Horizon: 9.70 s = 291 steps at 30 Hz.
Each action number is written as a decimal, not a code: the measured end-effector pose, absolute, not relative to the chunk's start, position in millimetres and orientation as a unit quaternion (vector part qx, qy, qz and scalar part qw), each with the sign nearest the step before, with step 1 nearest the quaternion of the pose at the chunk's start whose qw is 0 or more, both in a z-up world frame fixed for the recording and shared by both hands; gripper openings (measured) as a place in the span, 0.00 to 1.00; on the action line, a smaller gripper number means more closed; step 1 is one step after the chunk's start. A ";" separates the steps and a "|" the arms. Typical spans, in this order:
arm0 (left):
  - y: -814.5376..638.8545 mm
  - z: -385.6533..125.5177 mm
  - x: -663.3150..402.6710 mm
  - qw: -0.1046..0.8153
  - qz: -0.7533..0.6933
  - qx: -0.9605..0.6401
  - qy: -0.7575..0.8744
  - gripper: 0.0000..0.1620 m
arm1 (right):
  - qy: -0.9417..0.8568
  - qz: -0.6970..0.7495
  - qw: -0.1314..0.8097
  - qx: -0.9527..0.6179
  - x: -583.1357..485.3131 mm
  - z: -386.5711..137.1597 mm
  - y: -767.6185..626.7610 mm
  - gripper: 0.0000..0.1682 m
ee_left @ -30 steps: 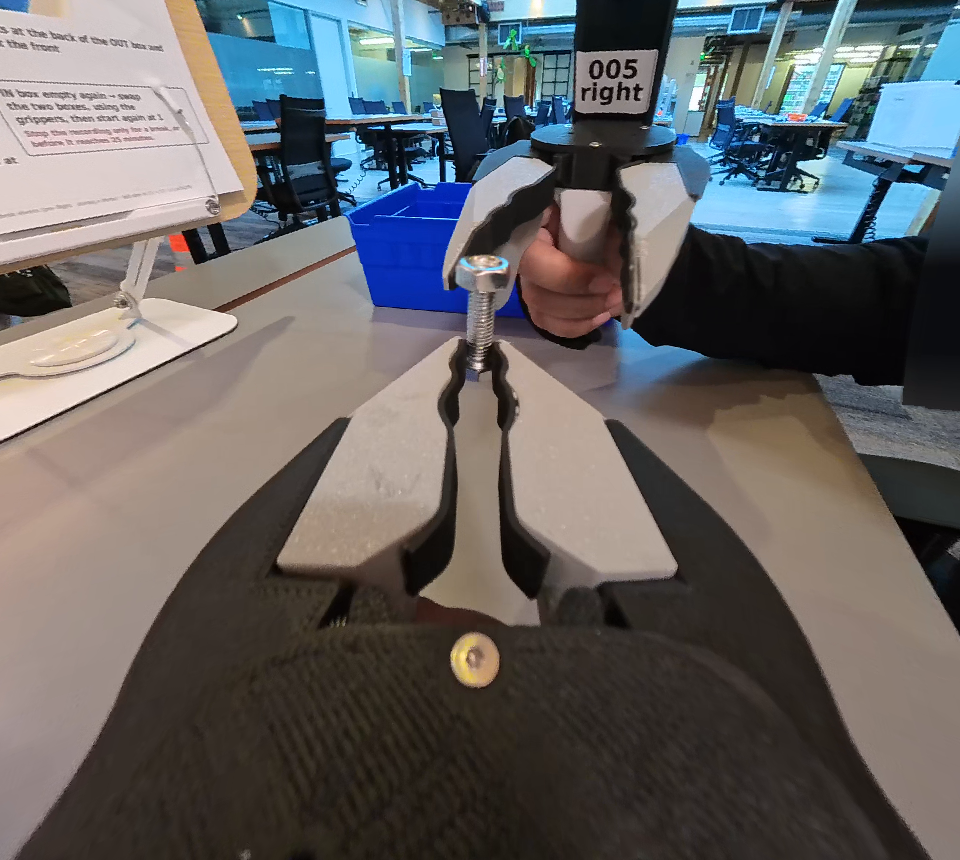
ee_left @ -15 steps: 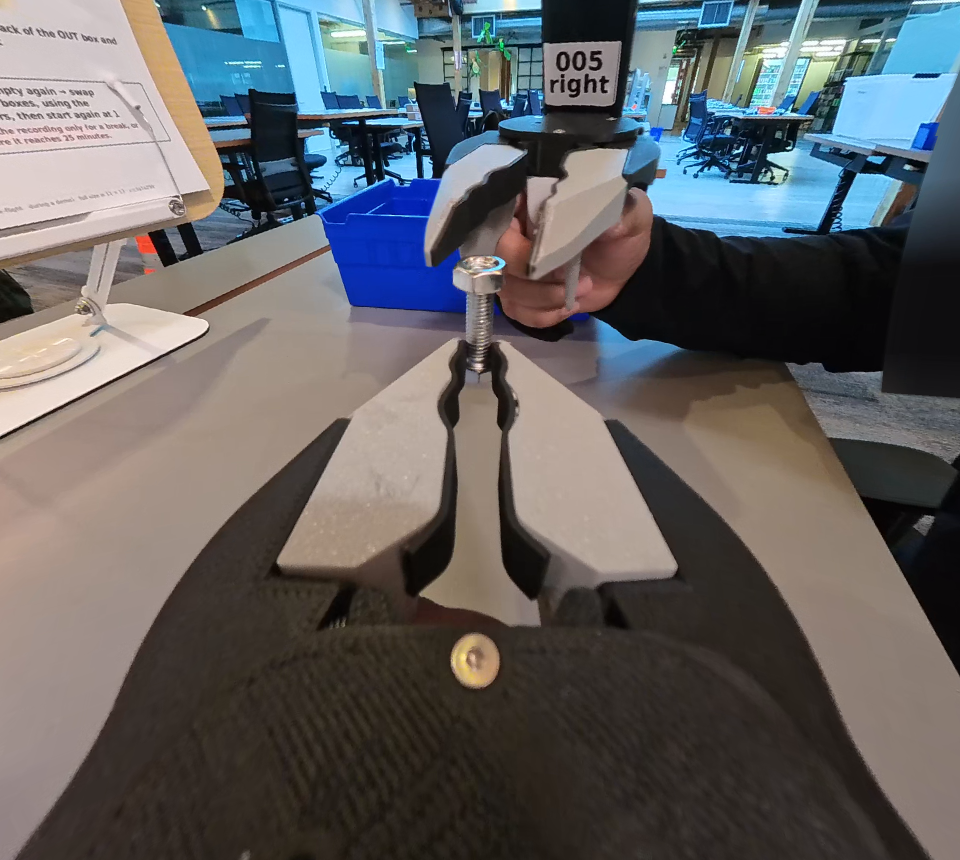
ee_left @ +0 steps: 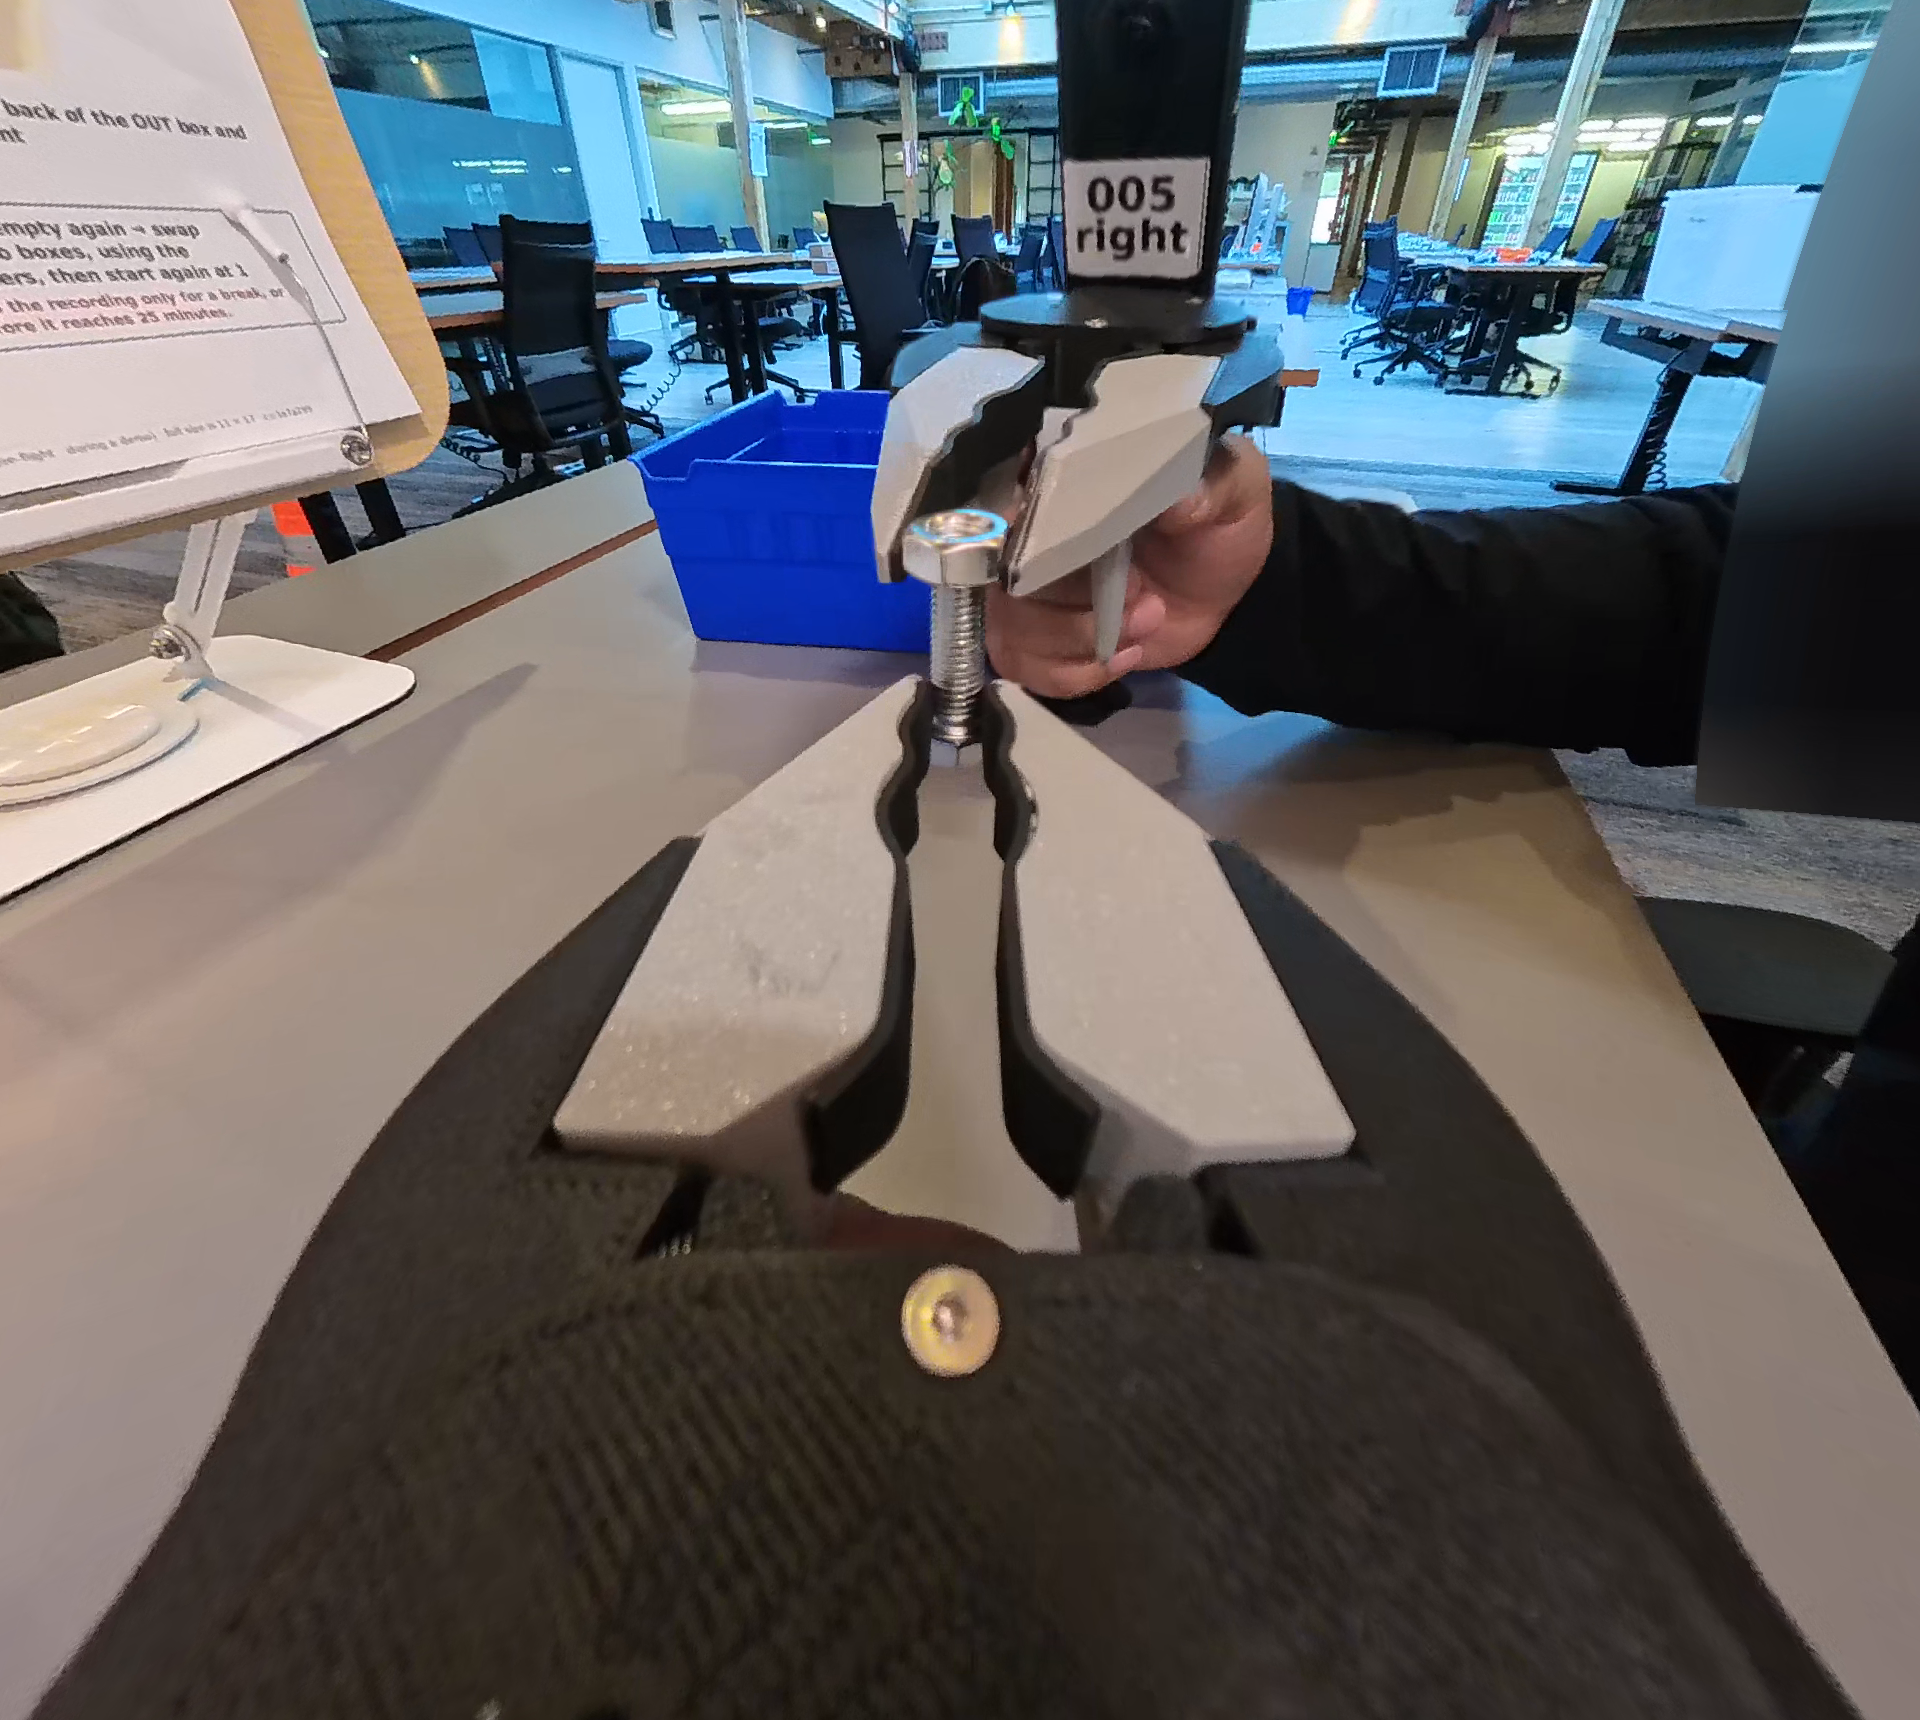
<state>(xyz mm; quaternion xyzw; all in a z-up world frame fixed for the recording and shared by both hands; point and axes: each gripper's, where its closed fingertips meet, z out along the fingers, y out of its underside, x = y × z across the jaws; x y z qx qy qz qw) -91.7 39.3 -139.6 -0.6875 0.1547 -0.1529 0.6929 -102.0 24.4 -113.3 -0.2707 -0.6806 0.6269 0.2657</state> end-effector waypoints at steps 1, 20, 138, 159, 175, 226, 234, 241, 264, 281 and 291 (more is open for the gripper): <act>38.8 -137.6 -91.4 0.696 -0.158 -0.684 0.152 0.04 | -0.674 0.633 0.270 -0.268 -102.2 -111.2 23.9 0.08; 48.6 -137.1 -111.2 0.704 -0.089 -0.699 0.088 0.04 | -0.646 0.592 0.378 -0.299 -121.1 -112.0 36.3 0.08; 38.9 -150.8 -153.9 0.661 -0.143 -0.736 0.029 0.04 | -0.816 0.351 0.186 -0.420 -102.9 -263.3 70.0 0.15; 41.9 -165.1 -128.3 0.633 -0.182 -0.749 0.076 0.04 | -0.784 0.384 0.206 -0.442 -104.8 -239.7 75.2 0.08; 44.3 -153.5 -108.2 0.684 -0.105 -0.706 0.150 0.04 | -0.804 0.448 0.217 -0.325 -110.6 -124.0 37.3 0.08; 53.3 -178.1 -116.8 0.629 -0.008 -0.761 0.158 0.04 | -0.859 0.316 0.218 -0.339 -116.4 -157.6 45.6 0.08; 53.3 -185.2 -107.9 0.617 -0.008 -0.764 0.185 0.04 | -0.865 0.330 0.165 -0.342 -106.7 -164.0 44.6 0.08; 53.7 -187.1 -105.6 0.614 -0.013 -0.766 0.188 0.04 | -0.864 0.335 0.150 -0.345 -105.2 -165.6 45.1 0.08; 46.1 -148.4 -113.5 0.676 -0.203 -0.705 0.073 0.04 | -0.681 0.608 0.245 -0.326 -102.6 -102.4 45.4 0.27; 43.8 -147.1 -93.5 0.670 -0.210 -0.704 0.111 0.04 | -0.692 0.616 0.202 -0.318 -110.2 -123.3 15.2 0.28; 45.2 -144.5 -117.3 0.681 -0.191 -0.704 0.066 0.04 | -0.694 0.598 0.225 -0.333 -110.5 -123.7 29.9 0.25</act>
